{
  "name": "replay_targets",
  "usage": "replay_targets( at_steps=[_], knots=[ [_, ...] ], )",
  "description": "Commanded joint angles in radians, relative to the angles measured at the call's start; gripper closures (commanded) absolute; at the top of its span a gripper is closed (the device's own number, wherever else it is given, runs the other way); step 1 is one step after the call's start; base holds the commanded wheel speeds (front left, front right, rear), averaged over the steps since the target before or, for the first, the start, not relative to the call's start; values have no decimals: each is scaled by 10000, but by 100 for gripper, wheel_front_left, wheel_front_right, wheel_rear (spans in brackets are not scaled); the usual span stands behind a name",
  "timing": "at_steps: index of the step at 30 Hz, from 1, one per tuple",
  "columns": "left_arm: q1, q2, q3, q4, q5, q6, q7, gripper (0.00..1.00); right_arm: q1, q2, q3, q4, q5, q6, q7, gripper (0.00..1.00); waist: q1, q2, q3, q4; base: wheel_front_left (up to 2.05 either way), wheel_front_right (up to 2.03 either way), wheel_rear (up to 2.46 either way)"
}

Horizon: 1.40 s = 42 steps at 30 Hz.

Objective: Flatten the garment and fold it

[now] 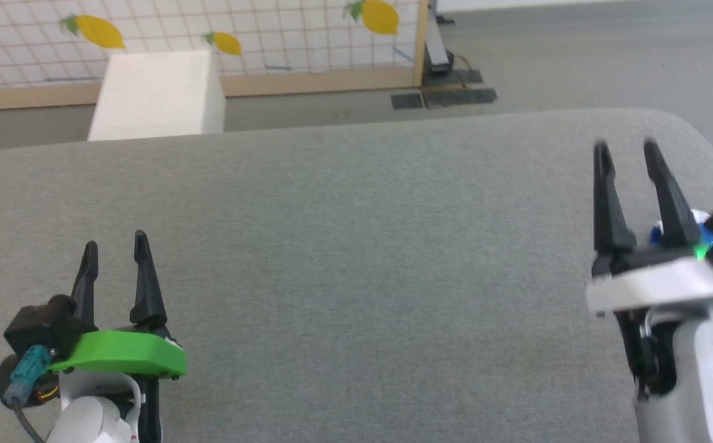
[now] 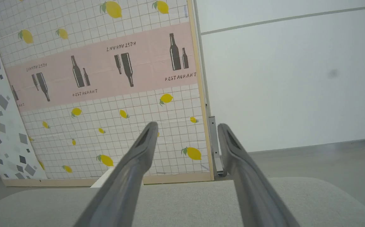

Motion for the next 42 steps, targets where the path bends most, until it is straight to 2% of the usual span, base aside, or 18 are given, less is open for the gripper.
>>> replay_targets(
  at_steps=[1, 9, 16, 21, 30, 33, 40, 41, 42],
  knots=[
    [-40, -53, -29, 105, 133, 26, -50, 0, 360, -7, -75, 152, -179, -15, -279, 0, 1, 0, -383, 432, 0, 0, 0],
    [-180, -99, -299, 788, 366, -137, -118, 0, 1555, -6, 93, 851, -186, -15, -911, 0, 1, 0, -552, 611, 0, 0, 0],
    [10, 71, -499, 1174, 369, -626, -155, 0, 2350, -6, 323, 1060, -186, -15, -974, 0, 1, 0, -779, 689, 0, 0, 0],
    [251, 100, -440, 1360, 337, -778, -183, 0, 2783, -5, 293, 907, -241, -15, -978, 0, 1, 0, -928, 795, 0, 0, 0],
    [661, -6, -652, 1678, 557, -793, -202, 0, 3300, -5, 283, 939, -383, -15, -980, 0, 1, 0, -1072, 819, 0, 0, 0],
    [727, -8, -725, 1813, 685, -671, -202, 0, 3346, -5, 285, 975, -359, -15, -980, 0, 1, 0, -1070, 798, 0, 0, 0],
    [711, -88, -851, 1901, 593, -758, -198, 0, 3365, -5, 288, 1003, -316, -15, -980, 0, 1, 0, -1024, 799, 0, 0, 0],
    [645, -59, -845, 1900, 542, -735, -126, 100, 3283, -2, 276, 989, -308, 0, -920, 100, 1, 0, -1025, 798, 0, 0, 0],
    [645, -60, -853, 1902, 540, -729, -116, 100, 3282, -2, 272, 989, -307, 0, -918, 100, 1, 0, -1024, 797, 0, 0, 0]
  ],
)
